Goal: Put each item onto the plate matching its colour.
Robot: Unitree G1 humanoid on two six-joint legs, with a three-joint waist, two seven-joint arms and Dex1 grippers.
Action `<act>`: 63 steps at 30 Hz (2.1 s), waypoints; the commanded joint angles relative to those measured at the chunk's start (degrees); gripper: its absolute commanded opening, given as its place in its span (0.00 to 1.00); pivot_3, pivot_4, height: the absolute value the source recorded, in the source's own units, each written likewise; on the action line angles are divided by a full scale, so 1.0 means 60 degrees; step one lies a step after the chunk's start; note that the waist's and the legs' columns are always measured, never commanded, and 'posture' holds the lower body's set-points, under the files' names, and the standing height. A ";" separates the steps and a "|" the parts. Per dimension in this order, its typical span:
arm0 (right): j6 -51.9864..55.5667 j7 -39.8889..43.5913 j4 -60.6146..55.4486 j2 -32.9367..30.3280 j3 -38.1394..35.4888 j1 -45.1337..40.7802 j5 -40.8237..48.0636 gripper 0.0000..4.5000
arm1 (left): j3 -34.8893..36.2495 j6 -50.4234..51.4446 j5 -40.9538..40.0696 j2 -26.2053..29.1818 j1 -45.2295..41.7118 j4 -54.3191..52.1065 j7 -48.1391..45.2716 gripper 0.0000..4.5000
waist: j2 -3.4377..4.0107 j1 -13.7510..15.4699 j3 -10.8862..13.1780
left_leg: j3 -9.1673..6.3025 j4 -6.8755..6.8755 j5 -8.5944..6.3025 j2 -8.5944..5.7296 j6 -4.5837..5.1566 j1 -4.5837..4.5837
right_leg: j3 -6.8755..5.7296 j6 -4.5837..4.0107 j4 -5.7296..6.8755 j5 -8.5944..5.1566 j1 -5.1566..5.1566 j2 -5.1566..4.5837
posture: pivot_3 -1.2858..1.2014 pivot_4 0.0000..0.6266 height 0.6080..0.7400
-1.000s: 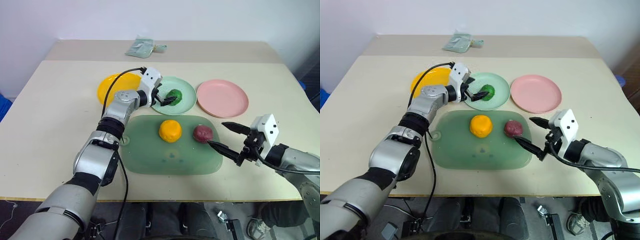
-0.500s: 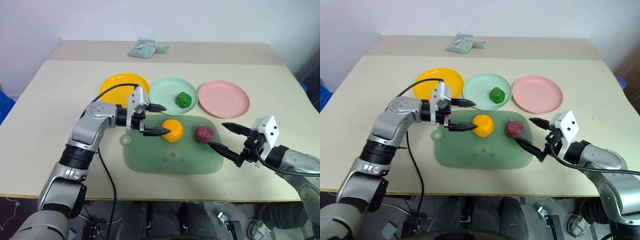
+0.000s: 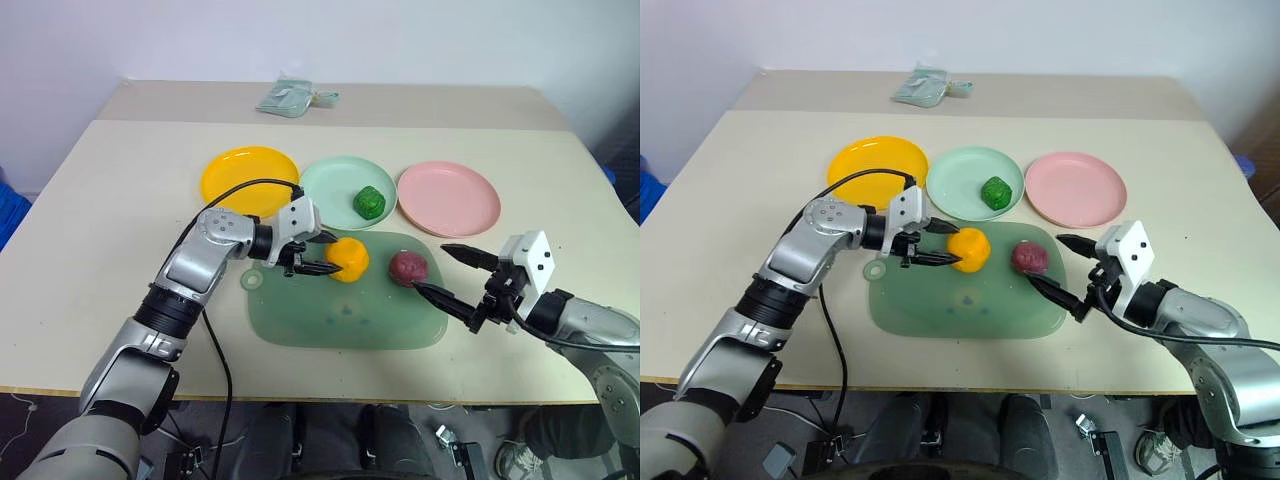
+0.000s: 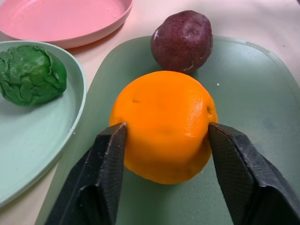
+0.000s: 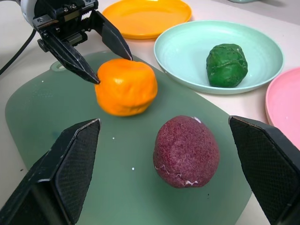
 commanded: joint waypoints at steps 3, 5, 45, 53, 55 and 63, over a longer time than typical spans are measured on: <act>-0.0240 -0.0004 -0.0179 0.0025 -0.0093 -0.0084 -0.0006 1.00 | 0.2082 0.0125 -0.0979 -0.0092 -0.0299 0.0373 0.1137 0.60 | -0.0002 -0.0003 0.0001 | 0.0000 0.0000 0.0000 0.0001 0.0000 -0.0005 | 0.0000 0.0000 0.0001 0.0000 -0.0007 0.0000 | 0.52 0.24 1.00; -0.0277 0.0008 -0.0148 0.0024 -0.0074 -0.0106 -0.0018 1.00 | 0.2934 0.0178 -0.1244 -0.0110 -0.0536 0.0783 0.1885 0.60 | -0.0003 0.0006 0.0002 | -0.0001 0.0000 0.0000 0.0001 0.0000 -0.0005 | 0.0000 0.0000 0.0001 0.0000 -0.0007 0.0000 | 0.52 0.24 1.00; -0.0356 0.0066 -0.0114 0.0054 0.0119 -0.0172 -0.0129 1.00 | 0.2716 0.0474 -0.0556 -0.0218 -0.0802 0.0975 0.3046 0.71 | -0.0006 -0.0004 0.0004 | -0.0005 -0.0004 0.0004 0.0002 -0.0007 -0.0004 | 0.0000 0.0001 0.0000 0.0000 -0.0006 0.0003 | 0.52 0.24 1.00; -0.0387 0.0194 0.0179 0.0051 0.0414 -0.0601 -0.0221 1.00 | 0.3346 0.0645 0.0606 -0.0220 -0.1977 0.4167 0.6290 0.94 | -0.0010 -0.0003 0.0004 | -0.0003 -0.0006 0.0003 -0.0007 -0.0004 -0.0001 | -0.0004 0.0005 0.0009 0.0001 -0.0001 0.0003 | 0.52 0.24 1.00; -0.0372 0.0232 0.0217 0.0025 0.0410 -0.0662 -0.0232 1.00 | 0.3346 0.0431 0.0628 -0.0248 -0.2020 0.4381 0.6236 0.99 | -0.0014 0.0023 0.0006 | -0.0003 -0.0010 0.0003 -0.0006 -0.0005 -0.0005 | -0.0008 0.0005 0.0017 0.0001 -0.0003 0.0004 | 0.52 0.24 1.00; 0.0397 -0.0054 0.0364 0.0036 0.0689 -0.1012 -0.0141 1.00 | 0.3534 -0.1154 0.0608 0.0041 -0.1756 0.3712 0.5766 0.99 | -0.0025 -0.0008 0.0011 | -0.0004 -0.0007 0.0006 -0.0003 -0.0011 -0.0013 | -0.0011 0.0005 0.0013 0.0001 -0.0006 0.0004 | 0.52 0.24 1.00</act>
